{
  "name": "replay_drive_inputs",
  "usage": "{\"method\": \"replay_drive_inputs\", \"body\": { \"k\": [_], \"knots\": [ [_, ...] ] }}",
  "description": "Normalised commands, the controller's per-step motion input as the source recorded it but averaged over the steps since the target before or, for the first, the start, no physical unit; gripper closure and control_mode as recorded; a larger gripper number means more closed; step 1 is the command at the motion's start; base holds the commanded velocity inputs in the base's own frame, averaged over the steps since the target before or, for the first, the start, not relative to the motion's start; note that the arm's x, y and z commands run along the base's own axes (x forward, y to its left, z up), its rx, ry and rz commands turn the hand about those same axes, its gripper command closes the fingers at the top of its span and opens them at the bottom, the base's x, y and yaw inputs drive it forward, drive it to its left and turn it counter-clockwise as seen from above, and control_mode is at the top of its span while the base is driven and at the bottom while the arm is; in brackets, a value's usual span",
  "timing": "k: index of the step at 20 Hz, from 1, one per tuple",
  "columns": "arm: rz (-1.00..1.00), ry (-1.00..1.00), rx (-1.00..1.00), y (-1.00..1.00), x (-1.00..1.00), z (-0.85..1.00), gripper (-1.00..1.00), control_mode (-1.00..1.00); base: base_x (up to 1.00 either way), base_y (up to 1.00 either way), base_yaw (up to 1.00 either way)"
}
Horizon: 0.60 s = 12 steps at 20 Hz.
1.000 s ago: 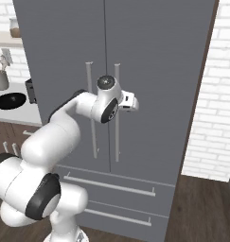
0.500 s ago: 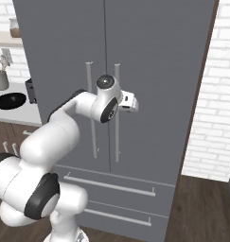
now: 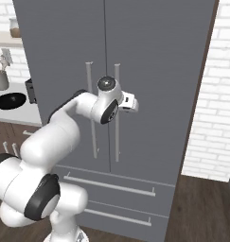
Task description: Grab a lemon wedge from the fridge and one ice cube from the ice bowl, and put them in the glass of lemonade.
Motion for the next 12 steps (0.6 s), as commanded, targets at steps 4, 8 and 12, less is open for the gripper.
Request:
{"method": "replay_drive_inputs", "body": {
  "k": [4,8,12],
  "knots": [
    [0.0,0.0,0.0,0.0,0.19,0.0,1.0,-1.0,0.0,0.0,0.0],
    [0.0,0.0,0.0,0.0,0.2,0.0,1.0,-1.0,0.0,0.0,0.0],
    [-0.01,-0.01,0.0,-0.13,0.02,0.0,1.0,-1.0,0.0,0.0,0.0]
  ]
}}
